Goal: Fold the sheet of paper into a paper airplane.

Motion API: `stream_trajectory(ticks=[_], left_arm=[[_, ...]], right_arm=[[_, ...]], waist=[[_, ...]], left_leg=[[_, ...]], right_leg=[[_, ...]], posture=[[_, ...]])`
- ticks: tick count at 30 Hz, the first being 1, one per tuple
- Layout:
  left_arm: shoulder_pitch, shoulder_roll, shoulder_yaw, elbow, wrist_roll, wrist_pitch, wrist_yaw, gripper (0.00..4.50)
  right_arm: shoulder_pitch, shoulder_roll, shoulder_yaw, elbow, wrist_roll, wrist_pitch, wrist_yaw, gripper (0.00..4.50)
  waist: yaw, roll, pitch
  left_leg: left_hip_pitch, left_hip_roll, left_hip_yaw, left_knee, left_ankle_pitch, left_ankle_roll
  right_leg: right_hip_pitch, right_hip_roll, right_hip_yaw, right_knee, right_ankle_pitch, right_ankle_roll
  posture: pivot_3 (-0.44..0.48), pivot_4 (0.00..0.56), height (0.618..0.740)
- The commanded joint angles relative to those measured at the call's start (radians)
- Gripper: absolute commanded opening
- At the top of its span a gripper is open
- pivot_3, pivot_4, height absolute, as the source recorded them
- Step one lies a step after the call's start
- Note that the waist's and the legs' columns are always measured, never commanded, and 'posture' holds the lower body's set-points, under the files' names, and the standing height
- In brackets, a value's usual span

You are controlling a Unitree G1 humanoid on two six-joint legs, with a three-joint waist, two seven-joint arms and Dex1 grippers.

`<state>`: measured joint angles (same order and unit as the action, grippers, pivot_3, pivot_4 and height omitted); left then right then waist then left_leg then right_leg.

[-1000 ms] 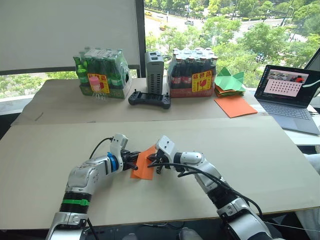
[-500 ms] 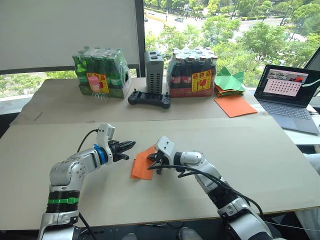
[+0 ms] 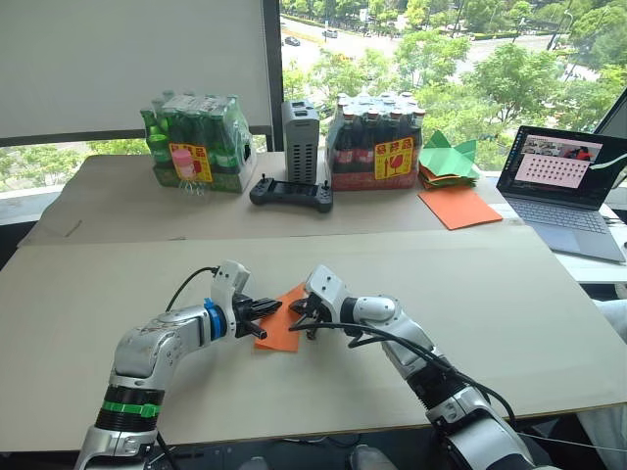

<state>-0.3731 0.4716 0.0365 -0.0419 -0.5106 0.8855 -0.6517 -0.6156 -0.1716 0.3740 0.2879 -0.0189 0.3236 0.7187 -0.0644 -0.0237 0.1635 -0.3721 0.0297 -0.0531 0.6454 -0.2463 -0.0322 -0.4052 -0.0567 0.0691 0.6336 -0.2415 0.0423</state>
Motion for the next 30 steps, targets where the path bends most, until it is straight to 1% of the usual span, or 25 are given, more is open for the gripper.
stream_trajectory(ticks=[1, 5, 9, 13, 18, 26, 30], left_arm=[[0.014, 0.018, -0.013, 0.051, 0.034, -0.051, -0.02, 0.02], [0.032, 0.02, -0.037, 0.096, 0.062, -0.085, -0.031, 0.02], [0.046, 0.007, -0.054, 0.1, 0.066, -0.094, -0.037, 0.02], [0.053, 0.002, -0.07, 0.098, 0.072, -0.102, -0.041, 0.02], [0.05, -0.002, -0.072, 0.096, 0.069, -0.099, -0.039, 0.02], [0.05, -0.003, -0.066, 0.088, 0.068, -0.092, -0.037, 0.02], [0.05, -0.006, -0.062, 0.086, 0.066, -0.091, -0.033, 0.02]], right_arm=[[0.012, -0.025, -0.003, -0.021, -0.002, 0.037, 0.023, 0.0], [0.032, -0.043, 0.013, -0.077, 0.004, 0.054, 0.056, 0.0], [0.039, -0.051, 0.005, -0.126, 0.017, 0.084, 0.071, 0.0], [0.045, -0.055, 0.007, -0.131, 0.013, 0.091, 0.077, 0.0], [0.051, -0.044, 0.007, -0.052, -0.011, 0.062, 0.04, 0.0], [0.022, -0.02, -0.033, 0.076, -0.019, 0.006, -0.031, 0.0], [-0.009, -0.013, -0.056, 0.183, -0.038, -0.038, -0.101, 0.0]], waist=[[0.0, 0.0, 0.0], [0.004, 0.0, 0.0], [0.005, 0.0, 0.0], [0.006, 0.0, 0.0], [0.006, 0.0, 0.0], [0.004, 0.0, -0.001], [0.006, 0.0, -0.001]], left_leg=[[0.0, 0.0, 0.0, 0.0, 0.0, 0.0], [0.0, 0.0, 0.0, 0.0, 0.0, 0.0], [0.001, 0.0, 0.0, 0.0, 0.0, 0.0], [0.001, 0.0, 0.0, 0.0, 0.0, 0.0], [0.001, 0.0, 0.0, 0.0, 0.0, 0.0], [0.004, 0.0, 0.0, 0.0, 0.0, 0.0], [0.004, 0.0, 0.0, 0.0, 0.0, 0.0]], right_leg=[[0.0, 0.0, 0.0, 0.0, 0.0, 0.0], [0.0, 0.0, 0.0, -0.001, 0.0, 0.0], [0.001, 0.0, 0.0, 0.0, 0.0, 0.0], [0.001, 0.0, 0.0, 0.0, 0.0, 0.0], [0.001, 0.0, 0.0, 0.0, 0.0, 0.0], [0.003, 0.0, 0.0, 0.001, 0.0, 0.0], [0.003, 0.0, 0.0, 0.001, 0.0, 0.0]], posture=[[0.0, 0.15, 0.74], [0.0, 0.15, 0.74], [0.0, 0.15, 0.74], [0.0, 0.15, 0.74], [0.0, 0.15, 0.74], [0.0, 0.15, 0.74], [0.0, 0.15, 0.74]])
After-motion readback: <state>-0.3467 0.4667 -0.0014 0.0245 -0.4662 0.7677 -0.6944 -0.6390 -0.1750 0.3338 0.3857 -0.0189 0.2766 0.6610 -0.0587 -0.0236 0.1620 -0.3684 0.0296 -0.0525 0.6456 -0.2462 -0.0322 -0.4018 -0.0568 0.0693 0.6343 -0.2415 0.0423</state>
